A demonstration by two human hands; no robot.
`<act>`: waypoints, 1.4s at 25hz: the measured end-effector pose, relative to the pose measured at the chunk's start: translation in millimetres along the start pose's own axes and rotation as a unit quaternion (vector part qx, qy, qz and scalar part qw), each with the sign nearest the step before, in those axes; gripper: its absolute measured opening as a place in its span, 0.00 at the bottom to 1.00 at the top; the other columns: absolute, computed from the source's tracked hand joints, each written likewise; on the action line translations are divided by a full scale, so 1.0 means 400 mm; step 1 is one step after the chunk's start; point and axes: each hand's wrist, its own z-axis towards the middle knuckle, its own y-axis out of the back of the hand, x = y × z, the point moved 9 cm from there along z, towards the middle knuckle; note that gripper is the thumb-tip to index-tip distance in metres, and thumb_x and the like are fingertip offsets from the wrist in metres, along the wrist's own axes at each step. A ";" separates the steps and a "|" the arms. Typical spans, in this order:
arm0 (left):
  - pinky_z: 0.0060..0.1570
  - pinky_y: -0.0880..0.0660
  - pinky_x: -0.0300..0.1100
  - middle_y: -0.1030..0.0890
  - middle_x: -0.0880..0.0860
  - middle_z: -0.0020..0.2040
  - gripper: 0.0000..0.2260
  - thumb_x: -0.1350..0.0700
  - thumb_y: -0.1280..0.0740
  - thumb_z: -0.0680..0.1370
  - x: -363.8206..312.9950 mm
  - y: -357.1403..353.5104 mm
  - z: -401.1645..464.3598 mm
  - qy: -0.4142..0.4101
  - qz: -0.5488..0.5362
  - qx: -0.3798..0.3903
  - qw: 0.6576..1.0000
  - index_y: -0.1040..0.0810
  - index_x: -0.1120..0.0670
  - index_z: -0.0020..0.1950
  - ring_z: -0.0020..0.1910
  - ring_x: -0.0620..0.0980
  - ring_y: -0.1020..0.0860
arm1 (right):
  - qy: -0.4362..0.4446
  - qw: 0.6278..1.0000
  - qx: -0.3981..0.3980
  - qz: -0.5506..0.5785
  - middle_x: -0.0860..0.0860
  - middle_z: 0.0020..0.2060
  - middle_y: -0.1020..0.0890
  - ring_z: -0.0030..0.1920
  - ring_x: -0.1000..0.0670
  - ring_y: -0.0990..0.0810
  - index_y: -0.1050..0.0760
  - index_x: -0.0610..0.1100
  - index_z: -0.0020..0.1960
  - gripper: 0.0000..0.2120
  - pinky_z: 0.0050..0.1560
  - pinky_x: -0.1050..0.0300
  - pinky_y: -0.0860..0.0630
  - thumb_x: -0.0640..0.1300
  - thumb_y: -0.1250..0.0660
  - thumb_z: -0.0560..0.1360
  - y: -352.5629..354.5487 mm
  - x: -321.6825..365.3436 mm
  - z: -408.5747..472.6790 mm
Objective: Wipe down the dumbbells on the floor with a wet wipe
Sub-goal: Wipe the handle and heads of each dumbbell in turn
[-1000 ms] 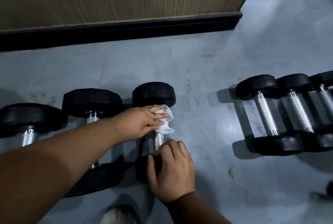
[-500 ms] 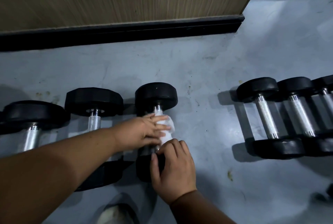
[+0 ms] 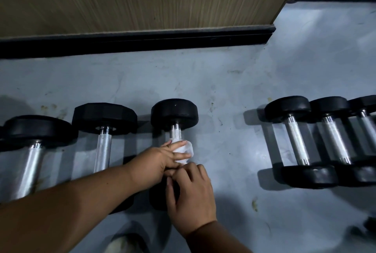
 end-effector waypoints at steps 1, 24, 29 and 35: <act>0.79 0.55 0.41 0.24 0.50 0.71 0.12 0.57 0.32 0.79 -0.002 0.002 -0.002 -0.001 -0.009 -0.004 1.000 0.15 0.54 0.61 0.79 0.48 0.43 | 0.000 1.000 0.004 -0.005 0.51 0.43 0.25 0.43 0.46 0.28 0.25 0.49 0.46 0.05 0.44 0.51 0.28 0.50 0.36 0.78 -0.003 0.001 -0.002; 0.77 0.56 0.36 0.24 0.47 0.70 0.13 0.54 0.38 0.81 0.008 -0.008 0.013 0.019 0.023 0.008 1.000 0.13 0.52 0.54 0.79 0.37 0.47 | -0.237 0.968 0.040 -0.067 0.54 0.35 0.24 0.38 0.47 0.22 0.25 0.52 0.37 0.08 0.42 0.49 0.22 0.54 0.39 0.65 -0.029 -0.020 0.014; 0.78 0.52 0.42 0.25 0.43 0.72 0.13 0.52 0.38 0.81 0.009 0.016 0.018 -0.030 0.101 0.032 0.994 0.15 0.46 0.57 0.79 0.42 0.42 | -0.212 0.971 -0.015 -0.105 0.52 0.36 0.24 0.39 0.44 0.24 0.26 0.49 0.37 0.08 0.41 0.47 0.26 0.53 0.38 0.66 -0.013 -0.027 0.010; 0.73 0.36 0.41 0.22 0.46 0.69 0.19 0.44 0.40 0.83 0.027 0.112 0.064 -0.023 0.164 -0.037 0.985 0.15 0.54 0.60 0.76 0.42 0.35 | -0.189 0.975 -0.023 -0.117 0.50 0.36 0.25 0.39 0.43 0.25 0.28 0.47 0.37 0.08 0.41 0.46 0.26 0.51 0.37 0.67 -0.016 -0.002 0.008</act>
